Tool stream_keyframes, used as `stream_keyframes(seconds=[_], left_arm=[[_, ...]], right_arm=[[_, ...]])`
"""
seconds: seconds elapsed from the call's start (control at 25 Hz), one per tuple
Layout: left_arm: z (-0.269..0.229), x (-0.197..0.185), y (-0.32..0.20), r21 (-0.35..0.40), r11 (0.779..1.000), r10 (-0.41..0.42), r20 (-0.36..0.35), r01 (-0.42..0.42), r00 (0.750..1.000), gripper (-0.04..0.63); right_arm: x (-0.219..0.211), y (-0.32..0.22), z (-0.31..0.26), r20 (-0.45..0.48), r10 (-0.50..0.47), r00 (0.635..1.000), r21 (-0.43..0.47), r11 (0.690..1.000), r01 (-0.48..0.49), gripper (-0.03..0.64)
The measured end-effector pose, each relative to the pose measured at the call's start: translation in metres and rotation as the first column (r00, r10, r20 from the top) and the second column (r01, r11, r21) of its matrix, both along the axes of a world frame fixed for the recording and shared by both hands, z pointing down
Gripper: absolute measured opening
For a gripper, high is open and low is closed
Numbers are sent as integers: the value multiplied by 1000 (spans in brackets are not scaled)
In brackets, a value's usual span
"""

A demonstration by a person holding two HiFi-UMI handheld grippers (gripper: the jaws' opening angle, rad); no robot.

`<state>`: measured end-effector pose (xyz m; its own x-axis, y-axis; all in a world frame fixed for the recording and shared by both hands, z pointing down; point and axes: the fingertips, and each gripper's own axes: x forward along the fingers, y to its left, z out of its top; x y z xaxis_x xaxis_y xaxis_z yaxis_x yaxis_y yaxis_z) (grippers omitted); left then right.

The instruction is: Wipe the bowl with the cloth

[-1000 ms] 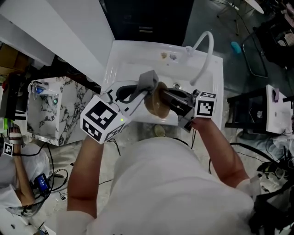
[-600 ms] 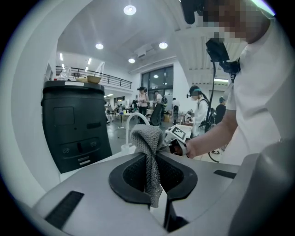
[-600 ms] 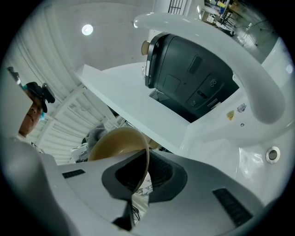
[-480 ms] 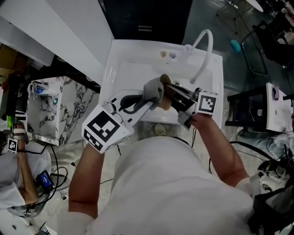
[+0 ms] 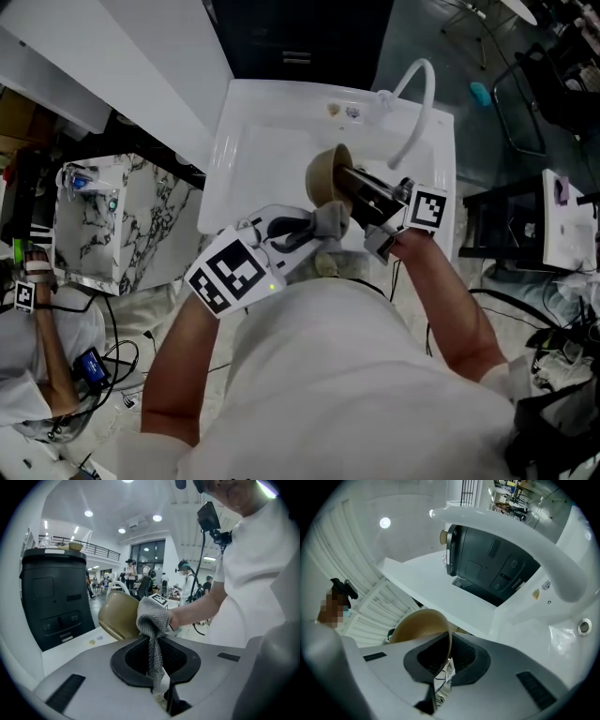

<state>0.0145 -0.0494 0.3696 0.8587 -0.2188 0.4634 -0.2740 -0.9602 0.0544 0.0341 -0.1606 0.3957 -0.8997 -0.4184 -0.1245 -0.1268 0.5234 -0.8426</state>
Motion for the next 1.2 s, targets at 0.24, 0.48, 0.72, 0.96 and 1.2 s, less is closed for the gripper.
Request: stream_keyframes(seconds=[0.24,0.48,0.72,0.96,1.2], left_arm=[[22,0,3,-44,999,12,31,-11,999,35],[40,-7,-8,-81,996,-31,48,35,998,35],[45,-19,-28,-109,985,-127,51,132,991,35],[37,-23,-40,-89,980,-174,31,176,984,35],[22,-29,-52,-64,971,-231,-13,230,973,35]], right_arm=[[-9,8,-14,42,-40,998,23,999,39,20],[-19,23,-29,29,-106,994,107,989,102,20],[-23,41,-34,5,-176,984,168,970,173,20],[-30,59,-36,-11,-253,967,201,947,250,20],[-33,68,-35,-27,-302,953,221,928,301,20]])
